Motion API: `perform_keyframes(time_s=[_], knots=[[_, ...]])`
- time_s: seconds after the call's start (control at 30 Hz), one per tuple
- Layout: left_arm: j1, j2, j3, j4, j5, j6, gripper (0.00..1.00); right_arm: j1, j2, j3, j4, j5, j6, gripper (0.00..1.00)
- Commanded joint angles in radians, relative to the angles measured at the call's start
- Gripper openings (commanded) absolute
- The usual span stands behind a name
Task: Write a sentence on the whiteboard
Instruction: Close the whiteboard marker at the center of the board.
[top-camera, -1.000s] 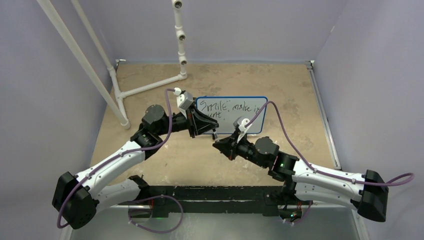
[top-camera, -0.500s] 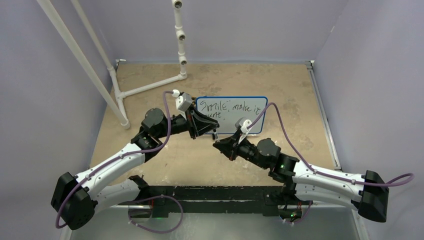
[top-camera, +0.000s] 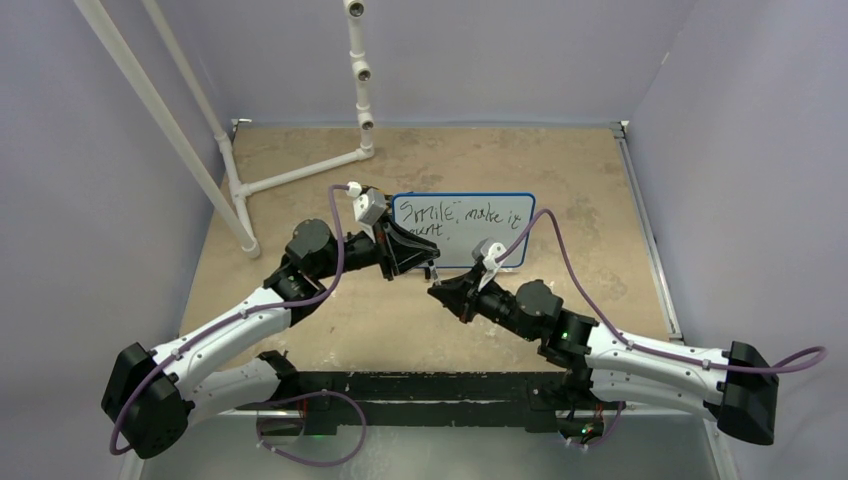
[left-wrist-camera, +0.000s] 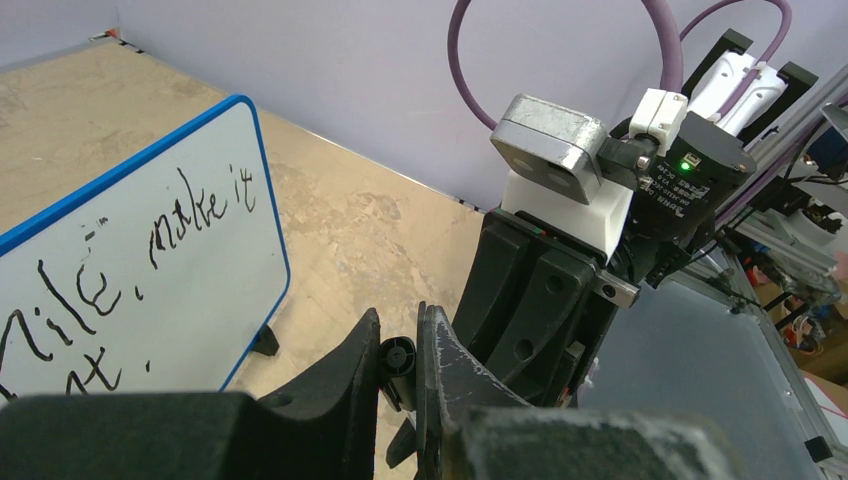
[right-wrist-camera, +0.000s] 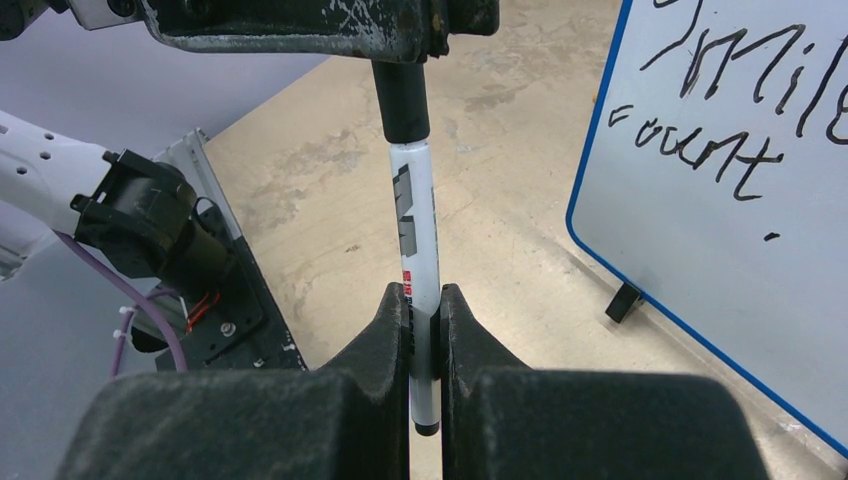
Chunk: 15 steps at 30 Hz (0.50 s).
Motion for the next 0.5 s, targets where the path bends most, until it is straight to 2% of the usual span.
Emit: perform_keyframes(time_s=[0.0,0.47], knots=[[-0.05,0.035,-0.083,-0.29,0.166,0.013,0.0,-0.037,-0.072,0.076,0.506,0.237,0.027,0.0],[-0.068,0.073,-0.065,-0.342,0.152,0.062,0.0,-0.036,-0.056,0.092,0.564,0.246,0.008,0.0]])
